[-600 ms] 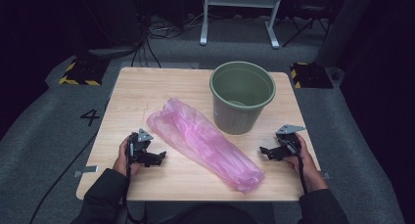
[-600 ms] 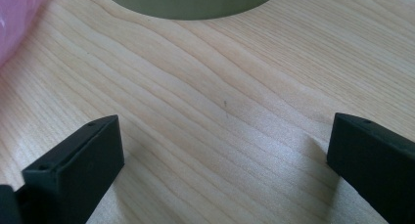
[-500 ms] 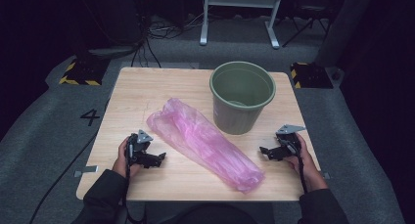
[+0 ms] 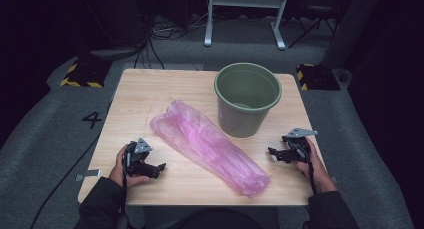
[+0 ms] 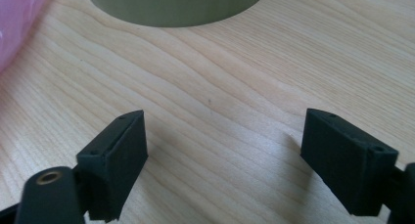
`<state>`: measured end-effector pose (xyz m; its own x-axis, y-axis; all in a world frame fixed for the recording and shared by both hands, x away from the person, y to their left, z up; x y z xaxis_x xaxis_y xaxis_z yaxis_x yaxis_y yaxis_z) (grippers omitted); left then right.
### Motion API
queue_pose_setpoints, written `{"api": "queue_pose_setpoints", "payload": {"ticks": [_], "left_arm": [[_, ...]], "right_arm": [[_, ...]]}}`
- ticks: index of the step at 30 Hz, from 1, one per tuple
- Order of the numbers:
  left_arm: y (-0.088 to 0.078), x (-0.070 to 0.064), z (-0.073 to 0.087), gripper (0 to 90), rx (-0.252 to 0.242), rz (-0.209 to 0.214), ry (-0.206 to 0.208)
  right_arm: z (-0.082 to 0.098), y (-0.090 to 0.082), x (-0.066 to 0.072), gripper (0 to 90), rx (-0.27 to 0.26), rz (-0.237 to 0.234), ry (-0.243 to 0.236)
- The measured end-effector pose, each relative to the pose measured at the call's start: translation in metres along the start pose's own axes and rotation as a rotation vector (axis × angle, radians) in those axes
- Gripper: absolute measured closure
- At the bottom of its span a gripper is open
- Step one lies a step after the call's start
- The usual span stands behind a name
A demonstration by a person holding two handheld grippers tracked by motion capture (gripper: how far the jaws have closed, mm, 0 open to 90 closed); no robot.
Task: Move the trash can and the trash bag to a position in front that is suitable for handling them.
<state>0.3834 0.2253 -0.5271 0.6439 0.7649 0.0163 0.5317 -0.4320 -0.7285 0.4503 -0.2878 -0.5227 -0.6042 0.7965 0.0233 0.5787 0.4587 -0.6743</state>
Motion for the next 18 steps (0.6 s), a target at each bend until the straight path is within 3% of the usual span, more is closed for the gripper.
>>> {"api": "queue_pose_setpoints", "payload": {"ticks": [3,9,12,18], "left_arm": [[0.0,0.001,0.0,0.0,0.003,0.003,0.003],[0.002,0.002,-0.002,0.0,0.0,0.003,0.001],[0.002,0.002,-0.002,0.0,0.0,0.001,0.003],[0.002,0.002,-0.003,0.0,0.002,0.003,0.004]], "right_arm": [[-0.001,-0.004,-0.002,16.5,-0.013,0.025,0.004],[-0.01,-0.023,-0.001,17.2,-0.087,-0.016,-0.019],[-0.018,-0.03,0.002,18.6,-0.12,-0.015,-0.025],[-0.036,-0.035,0.011,18.9,-0.171,-0.031,-0.046]]}}
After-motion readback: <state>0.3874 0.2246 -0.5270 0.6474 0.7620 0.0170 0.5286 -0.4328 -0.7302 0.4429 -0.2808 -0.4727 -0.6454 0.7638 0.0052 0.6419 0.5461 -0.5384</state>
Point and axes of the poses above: each handheld gripper's, and its own axes: y roughly forward along the jaws, z roughly out of its underside, x roughly to its left, the point moved 3 cm from there along y, roughly forward along the jaws, and after that the axes turned 2 degrees about y, right-handed, at the moved point
